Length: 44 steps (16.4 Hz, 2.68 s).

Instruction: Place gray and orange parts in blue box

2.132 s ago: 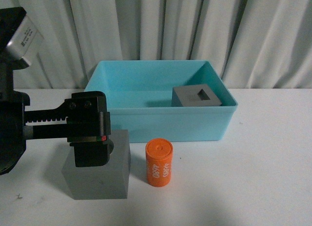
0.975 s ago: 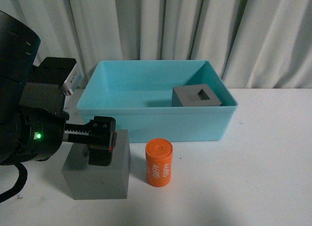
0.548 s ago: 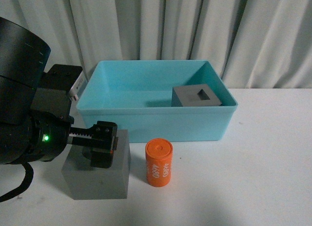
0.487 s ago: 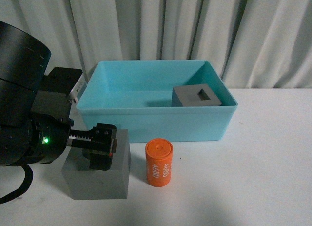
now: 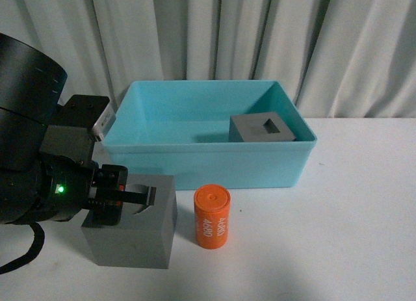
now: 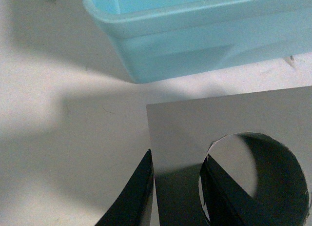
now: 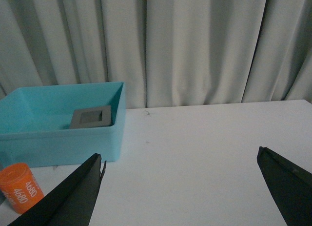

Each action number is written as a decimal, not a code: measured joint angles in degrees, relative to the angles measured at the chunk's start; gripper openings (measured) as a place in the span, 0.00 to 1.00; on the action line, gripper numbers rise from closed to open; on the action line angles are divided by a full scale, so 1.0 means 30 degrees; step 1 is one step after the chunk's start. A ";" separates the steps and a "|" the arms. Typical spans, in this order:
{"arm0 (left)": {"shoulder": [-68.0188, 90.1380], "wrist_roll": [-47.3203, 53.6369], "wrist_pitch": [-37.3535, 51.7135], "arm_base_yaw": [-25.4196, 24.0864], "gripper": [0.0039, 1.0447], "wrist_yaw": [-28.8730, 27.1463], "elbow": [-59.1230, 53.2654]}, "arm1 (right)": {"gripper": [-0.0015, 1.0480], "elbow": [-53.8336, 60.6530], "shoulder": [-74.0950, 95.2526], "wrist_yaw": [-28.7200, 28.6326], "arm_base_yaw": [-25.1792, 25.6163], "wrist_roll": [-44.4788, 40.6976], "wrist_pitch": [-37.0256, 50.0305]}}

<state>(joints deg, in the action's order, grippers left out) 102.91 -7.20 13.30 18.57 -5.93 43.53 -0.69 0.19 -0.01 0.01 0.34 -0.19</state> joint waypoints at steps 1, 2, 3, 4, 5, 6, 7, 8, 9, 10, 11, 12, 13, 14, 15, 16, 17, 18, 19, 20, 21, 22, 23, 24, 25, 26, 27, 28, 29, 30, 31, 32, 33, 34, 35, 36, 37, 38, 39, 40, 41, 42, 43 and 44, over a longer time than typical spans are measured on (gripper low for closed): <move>-0.0044 -0.0073 -0.0102 0.0029 0.22 0.0073 0.0044 | 0.94 0.0000 0.0000 0.0000 0.0000 0.0000 0.0000; -0.0299 -0.0153 -0.0466 0.0044 0.21 0.0124 0.0051 | 0.94 0.0000 0.0000 0.0007 0.0000 0.0000 0.0000; -0.0780 -0.0393 -0.1173 0.0073 0.20 0.0168 0.0051 | 0.94 0.0000 0.0000 0.0007 0.0000 0.0000 0.0000; -0.1472 -0.0874 -0.2040 0.0087 0.20 0.0532 0.0058 | 0.94 0.0000 0.0000 0.0000 0.0000 0.0000 0.0000; -0.2390 -0.1188 -0.2747 0.0087 0.20 0.0641 0.0204 | 0.94 0.0000 0.0000 0.0007 0.0000 0.0000 0.0000; -0.3249 -0.1413 -0.3053 0.0087 0.20 0.0707 0.0619 | 0.94 0.0000 0.0000 0.0000 0.0000 0.0000 0.0000; -0.4058 -0.1596 -0.3184 0.0080 0.20 0.0736 0.1399 | 0.94 0.0000 0.0000 0.0000 0.0000 0.0000 0.0000; -0.4605 -0.1625 -0.3133 0.0073 0.20 0.0743 0.2215 | 0.94 0.0000 0.0000 0.0000 0.0000 0.0000 0.0000; -0.5056 -0.1683 -0.3067 0.0015 0.20 0.0707 0.3315 | 0.94 0.0000 0.0000 0.0000 0.0000 0.0000 0.0000; -0.5180 -0.1683 -0.2936 0.0007 0.20 0.0670 0.4386 | 0.94 0.0000 0.0000 0.0000 0.0000 0.0000 0.0000; -0.5129 -0.1654 -0.2703 0.0007 0.20 0.0510 0.5064 | 0.94 0.0000 0.0000 0.0000 0.0000 0.0000 0.0000; -0.4750 -0.1559 -0.2594 0.0007 0.19 0.0284 0.5872 | 0.94 0.0000 0.0000 0.0007 0.0000 0.0000 0.0000; -0.4269 -0.1428 -0.2557 0.0007 0.19 0.0160 0.6477 | 0.94 0.0000 0.0000 0.0007 0.0000 0.0000 0.0000; -0.3439 -0.1137 -0.2361 0.0000 0.19 -0.0080 0.7162 | 0.94 0.0000 0.0000 0.0000 0.0000 0.0000 0.0000; -0.2667 -0.0940 -0.2455 -0.0095 0.19 -0.0342 0.7752 | 0.94 0.0000 0.0000 0.0000 0.0000 0.0000 0.0000; -0.1894 -0.0765 -0.2550 -0.0131 0.19 -0.0459 0.8255 | 0.94 0.0000 0.0000 0.0000 0.0000 0.0000 0.0000; -0.1151 -0.0466 -0.2448 -0.0211 0.19 -0.0539 0.8604 | 0.94 0.0000 0.0000 0.0007 0.0000 0.0000 0.0000; -0.0488 -0.0372 -0.2594 -0.0270 0.19 -0.0707 0.8969 | 0.94 0.0000 0.0000 0.0000 0.0000 0.0000 0.0000; 0.0109 -0.0073 -0.2477 -0.0335 0.19 -0.0801 0.9158 | 0.94 0.0000 0.0000 0.0007 0.0000 0.0000 0.0000; 0.0670 0.0058 -0.2586 -0.0415 0.19 -0.0933 0.9406 | 0.94 0.0000 0.0000 0.0000 0.0000 0.0000 0.0000; 0.1180 0.0073 -0.2922 -0.0539 0.19 -0.0976 0.9712 | 0.94 0.0000 0.0000 0.0000 0.0000 0.0000 0.0000; 0.1712 0.0219 -0.2645 -0.0685 0.19 -0.1093 0.9755 | 0.94 0.0000 0.0000 0.0000 0.0000 0.0000 0.0000; 0.2266 0.0546 -0.2608 -0.0780 0.19 -0.1304 0.9901 | 0.94 0.0000 0.0000 0.0000 0.0000 0.0000 0.0000; 0.2936 0.1027 -0.2397 -0.1166 0.19 -0.1596 0.9872 | 0.94 0.0000 0.0000 0.0000 0.0000 0.0000 0.0000; 0.3038 0.1049 -0.2237 -0.1246 0.19 -0.1683 0.9806 | 0.94 0.0000 0.0000 0.0007 0.0000 0.0000 0.0000; 0.3096 0.1064 -0.2113 -0.1282 0.19 -0.1734 0.9683 | 0.94 0.0000 0.0000 0.0007 0.0000 0.0000 0.0000; 0.3133 0.1064 -0.2091 -0.1290 0.19 -0.1734 0.9544 | 0.94 0.0000 0.0000 0.0000 0.0000 0.0000 0.0000; 0.3147 0.1064 -0.2062 -0.1304 0.19 -0.1734 0.9413 | 0.94 0.0000 0.0000 0.0000 0.0000 0.0000 0.0000; 0.3147 0.1071 -0.2025 -0.1377 0.19 -0.1727 0.9318 | 0.94 0.0000 0.0000 0.0000 0.0000 0.0000 0.0000; 0.3147 0.1071 -0.1989 -0.1384 0.19 -0.1719 0.9260 | 0.94 0.0000 0.0000 0.0000 0.0000 0.0000 0.0000; 0.3147 0.1071 -0.1938 -0.1392 0.29 -0.1668 0.9158 | 0.94 0.0000 0.0000 0.0000 0.0000 0.0000 0.0000; 0.3147 0.1071 -0.1829 -0.1435 0.40 -0.1654 0.9114 | 0.94 0.0000 0.0000 0.0000 0.0000 0.0000 0.0000; 0.3147 0.1071 -0.1778 -0.1501 0.50 -0.1654 0.9100 | 0.94 0.0000 0.0000 0.0007 0.0000 0.0000 0.0000; 0.3089 0.1056 -0.1778 -0.1596 0.61 -0.1639 0.8947 | 0.94 0.0000 0.0000 0.0000 0.0000 0.0000 0.0000; 0.2871 0.1027 -0.1785 -0.1683 0.71 -0.1588 0.8546 | 0.94 0.0000 0.0000 0.0007 0.0000 0.0000 0.0000; 0.2426 0.0743 -0.2164 -0.1800 0.81 -0.1246 0.8167 | 0.94 0.0000 0.0000 0.0000 0.0000 0.0000 0.0000; 0.1610 0.0299 -0.2200 -0.1880 0.92 -0.0984 0.7635 | 0.94 0.0000 0.0000 0.0007 0.0000 0.0000 0.0000; 0.0415 -0.0153 -0.2193 -0.1923 0.95 -0.0568 0.7002 | 0.94 0.0000 0.0000 0.0000 0.0000 0.0000 0.0000; -0.1137 -0.0903 -0.2616 -0.1996 0.93 0.0036 0.6302 | 0.94 0.0000 0.0000 0.0000 0.0000 0.0000 0.0000; -0.2929 -0.1814 -0.3038 -0.2011 0.94 0.0787 0.5399 | 0.94 0.0000 0.0000 0.0000 0.0000 0.0000 0.0000; -0.7096 -0.4459 -0.4554 -0.1792 0.94 0.2484 0.2936 | 0.94 0.0000 0.0000 0.0000 0.0000 0.0000 0.0000; -1.2859 -0.8153 -0.6149 -0.0313 0.94 0.3118 -0.1406 | 0.94 0.0000 0.0000 0.0000 0.0000 0.0000 0.0000; -1.4083 -0.9041 -0.6054 0.0000 0.94 0.3118 -0.2463 | 0.94 0.0000 0.0000 0.0000 0.0000 0.0000 0.0000; -1.5351 -1.0105 -0.6572 0.0204 0.94 0.2783 -0.3512 | 0.94 0.0000 0.0000 0.0007 0.0000 0.0000 0.0000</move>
<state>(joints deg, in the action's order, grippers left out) 56.86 -37.52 -6.42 19.18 2.42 32.99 -0.69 0.19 0.01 0.01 0.34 -0.19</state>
